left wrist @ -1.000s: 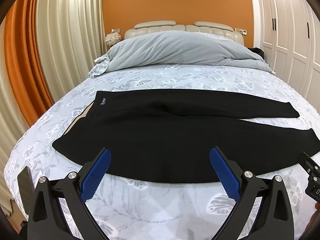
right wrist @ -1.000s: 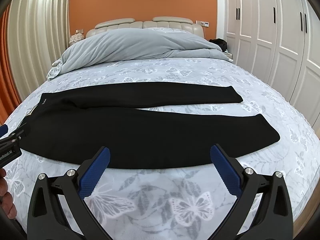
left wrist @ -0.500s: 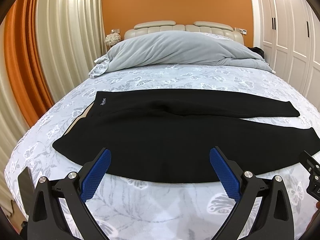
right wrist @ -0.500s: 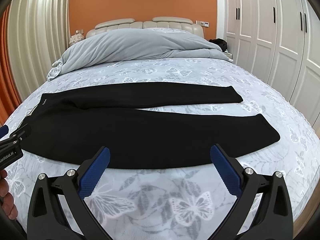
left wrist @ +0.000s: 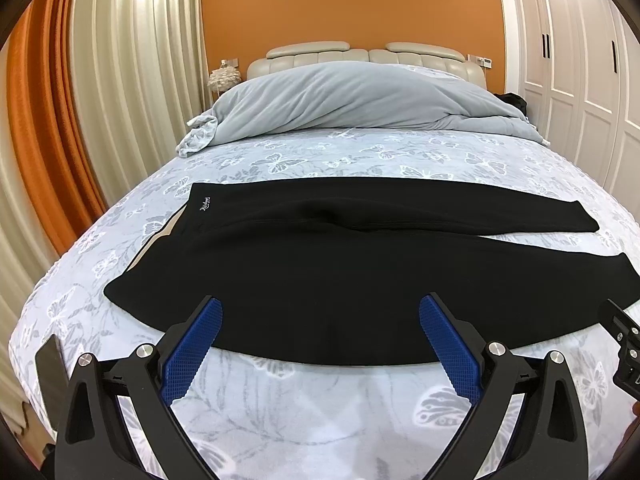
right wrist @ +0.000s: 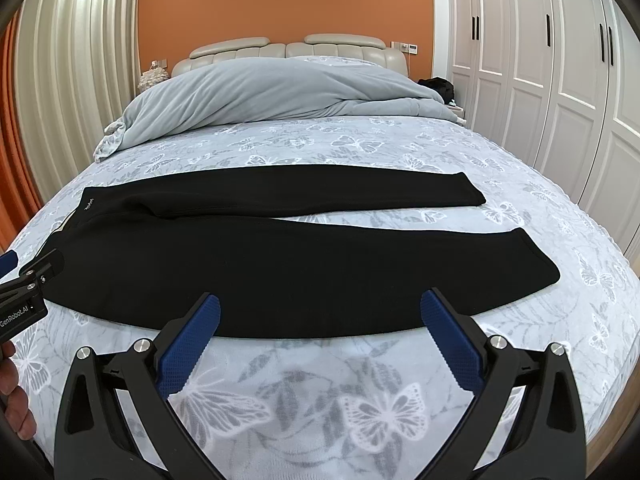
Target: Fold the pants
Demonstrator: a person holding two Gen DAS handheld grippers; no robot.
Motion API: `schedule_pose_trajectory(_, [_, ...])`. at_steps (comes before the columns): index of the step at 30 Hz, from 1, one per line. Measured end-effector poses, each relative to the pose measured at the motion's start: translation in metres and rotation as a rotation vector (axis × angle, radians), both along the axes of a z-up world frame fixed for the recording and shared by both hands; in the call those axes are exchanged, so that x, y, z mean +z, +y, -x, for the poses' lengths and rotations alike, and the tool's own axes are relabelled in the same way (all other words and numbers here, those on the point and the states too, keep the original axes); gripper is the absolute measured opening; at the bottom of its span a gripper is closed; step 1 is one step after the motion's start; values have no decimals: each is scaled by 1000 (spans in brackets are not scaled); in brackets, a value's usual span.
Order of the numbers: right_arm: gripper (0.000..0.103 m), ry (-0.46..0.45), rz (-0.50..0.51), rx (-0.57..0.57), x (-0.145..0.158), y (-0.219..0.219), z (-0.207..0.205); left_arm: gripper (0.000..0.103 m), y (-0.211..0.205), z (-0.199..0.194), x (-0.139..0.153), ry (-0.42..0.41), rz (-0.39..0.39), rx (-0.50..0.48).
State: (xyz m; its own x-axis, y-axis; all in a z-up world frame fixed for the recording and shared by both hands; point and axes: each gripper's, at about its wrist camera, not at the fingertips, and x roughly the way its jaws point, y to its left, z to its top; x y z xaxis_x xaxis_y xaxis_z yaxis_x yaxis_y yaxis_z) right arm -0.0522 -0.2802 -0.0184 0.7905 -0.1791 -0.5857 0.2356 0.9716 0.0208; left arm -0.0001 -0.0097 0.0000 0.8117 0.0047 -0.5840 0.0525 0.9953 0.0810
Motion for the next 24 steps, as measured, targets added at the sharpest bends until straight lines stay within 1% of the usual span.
schedule_pose_trajectory(24, [98,0,-2,2,-1,0,0,97,4,-1,-1,6,-1,-7])
